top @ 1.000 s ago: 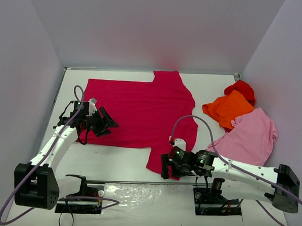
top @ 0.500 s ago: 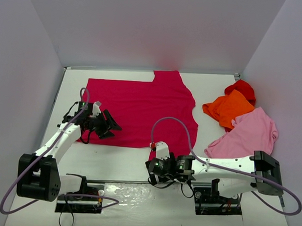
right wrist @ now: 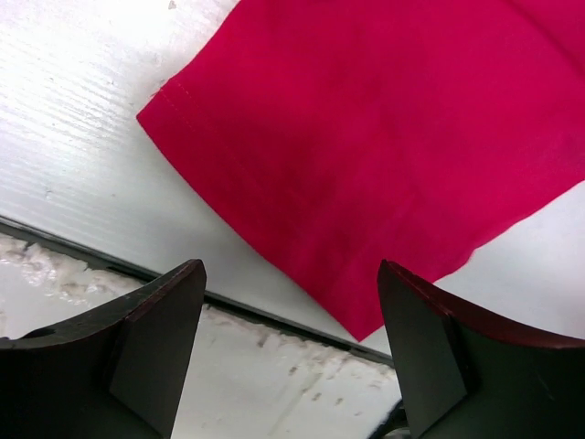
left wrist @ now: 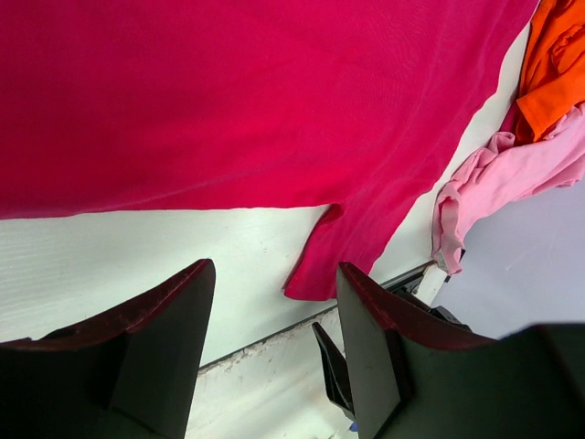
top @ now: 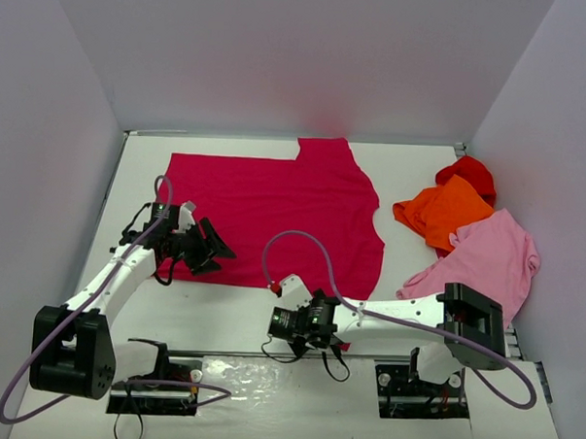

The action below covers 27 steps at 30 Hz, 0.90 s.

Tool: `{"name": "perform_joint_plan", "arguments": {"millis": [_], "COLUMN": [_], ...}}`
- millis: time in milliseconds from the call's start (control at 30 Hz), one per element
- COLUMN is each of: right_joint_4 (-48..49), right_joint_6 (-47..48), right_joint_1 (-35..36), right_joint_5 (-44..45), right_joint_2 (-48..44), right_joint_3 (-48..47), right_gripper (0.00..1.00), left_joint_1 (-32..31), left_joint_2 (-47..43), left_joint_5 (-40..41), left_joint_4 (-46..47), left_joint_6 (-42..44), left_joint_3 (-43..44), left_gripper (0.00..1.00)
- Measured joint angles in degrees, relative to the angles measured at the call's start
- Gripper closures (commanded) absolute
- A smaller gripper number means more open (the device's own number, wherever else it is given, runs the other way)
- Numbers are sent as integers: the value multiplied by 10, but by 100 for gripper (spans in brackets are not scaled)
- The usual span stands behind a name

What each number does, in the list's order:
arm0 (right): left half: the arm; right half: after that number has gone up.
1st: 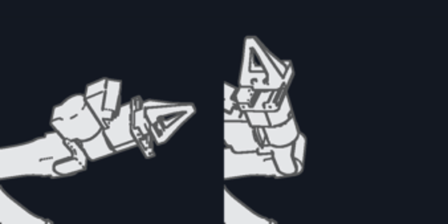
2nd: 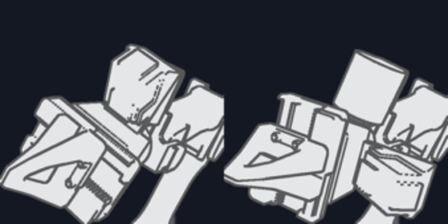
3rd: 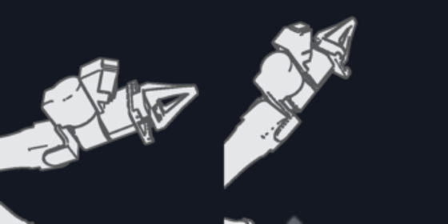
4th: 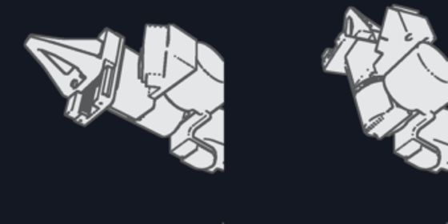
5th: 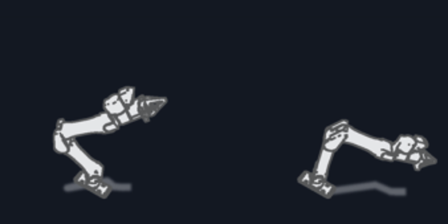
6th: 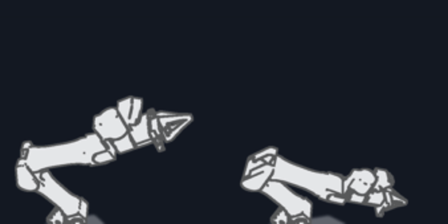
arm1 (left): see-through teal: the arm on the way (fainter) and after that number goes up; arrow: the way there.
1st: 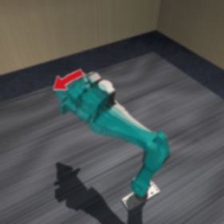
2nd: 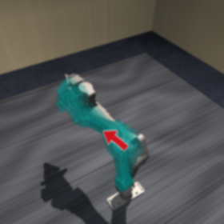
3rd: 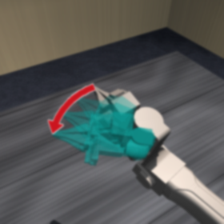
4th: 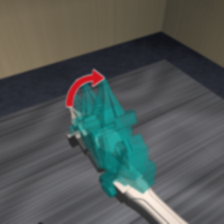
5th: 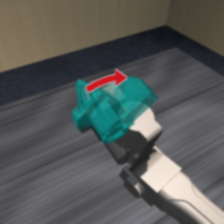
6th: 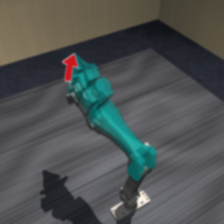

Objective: Fold and stack the t-shirts
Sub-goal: Fold the flattened tshirt in 1/3 of the way

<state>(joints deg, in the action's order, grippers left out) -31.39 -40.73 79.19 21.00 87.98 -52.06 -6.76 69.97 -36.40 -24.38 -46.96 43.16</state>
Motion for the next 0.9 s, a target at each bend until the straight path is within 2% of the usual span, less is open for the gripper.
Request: {"name": "perform_joint_plan", "arguments": {"millis": [300, 900], "right_joint_4": [-27, -6], "right_joint_6": [76, 93], "right_joint_1": [-14, 2], "right_joint_5": [8, -43], "right_joint_2": [58, 54], "right_joint_3": [-22, -6], "right_gripper": [28, 29], "left_joint_1": [0, 0], "left_joint_2": [-1, 16], "left_joint_5": [0, 0], "left_joint_4": [-3, 5], "left_joint_6": [1, 1], "left_joint_3": [0, 0], "left_gripper": [48, 48]}}
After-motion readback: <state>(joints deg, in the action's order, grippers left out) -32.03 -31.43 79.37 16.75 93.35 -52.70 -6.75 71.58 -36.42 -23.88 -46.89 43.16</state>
